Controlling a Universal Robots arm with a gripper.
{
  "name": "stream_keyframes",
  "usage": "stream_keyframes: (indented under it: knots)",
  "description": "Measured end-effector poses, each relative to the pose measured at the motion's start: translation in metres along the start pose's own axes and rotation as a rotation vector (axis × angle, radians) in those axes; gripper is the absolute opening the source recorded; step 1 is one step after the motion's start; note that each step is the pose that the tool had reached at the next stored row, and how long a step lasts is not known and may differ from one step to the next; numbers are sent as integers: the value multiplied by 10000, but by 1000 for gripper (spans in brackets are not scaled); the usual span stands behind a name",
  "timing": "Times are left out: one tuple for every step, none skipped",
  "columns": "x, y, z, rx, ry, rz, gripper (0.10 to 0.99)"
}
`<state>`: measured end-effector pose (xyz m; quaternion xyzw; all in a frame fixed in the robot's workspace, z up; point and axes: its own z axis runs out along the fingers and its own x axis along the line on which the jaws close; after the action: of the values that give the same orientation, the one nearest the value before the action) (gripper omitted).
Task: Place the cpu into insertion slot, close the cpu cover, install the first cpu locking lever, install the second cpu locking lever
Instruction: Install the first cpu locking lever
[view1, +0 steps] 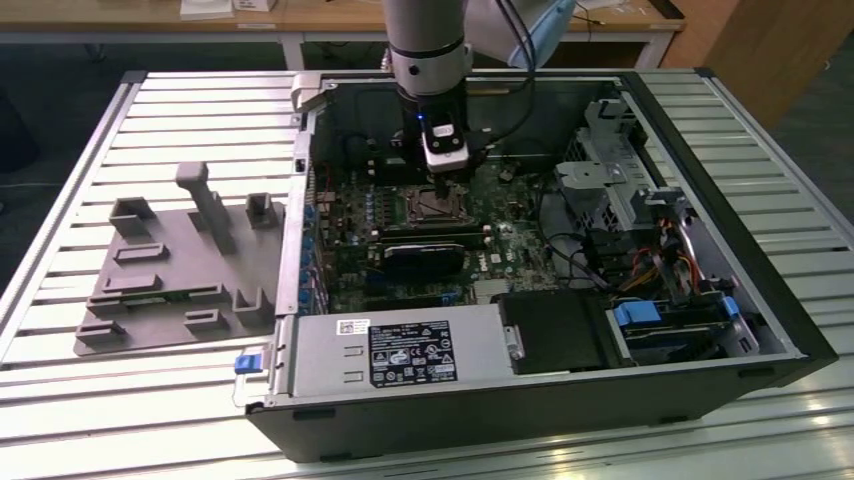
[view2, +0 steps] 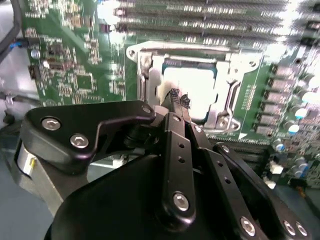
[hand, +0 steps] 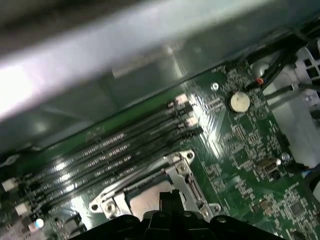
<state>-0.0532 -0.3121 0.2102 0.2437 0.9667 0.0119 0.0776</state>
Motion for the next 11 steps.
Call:
stream_keyframes:
  knots:
    - [-9, -18, 1, 18, 5, -2, 102]
    - [-19, -35, 2, 31, 11, -3, 102]
    - [-27, -51, 3, 45, 19, -5, 102]
    - [-33, -64, 5, 62, 32, -7, 102]
    - [-39, -74, 6, 79, 48, -10, 102]
    - [-45, -85, 6, 90, 61, -11, 102]
    - [-49, -92, 7, 93, 66, -11, 102]
    - [-51, -97, 7, 92, 67, -12, 102]
    - [-51, -97, 7, 92, 68, -10, 102]
    - [-51, -97, 7, 94, 67, -10, 102]
    - [-52, -98, 7, 94, 68, -10, 102]
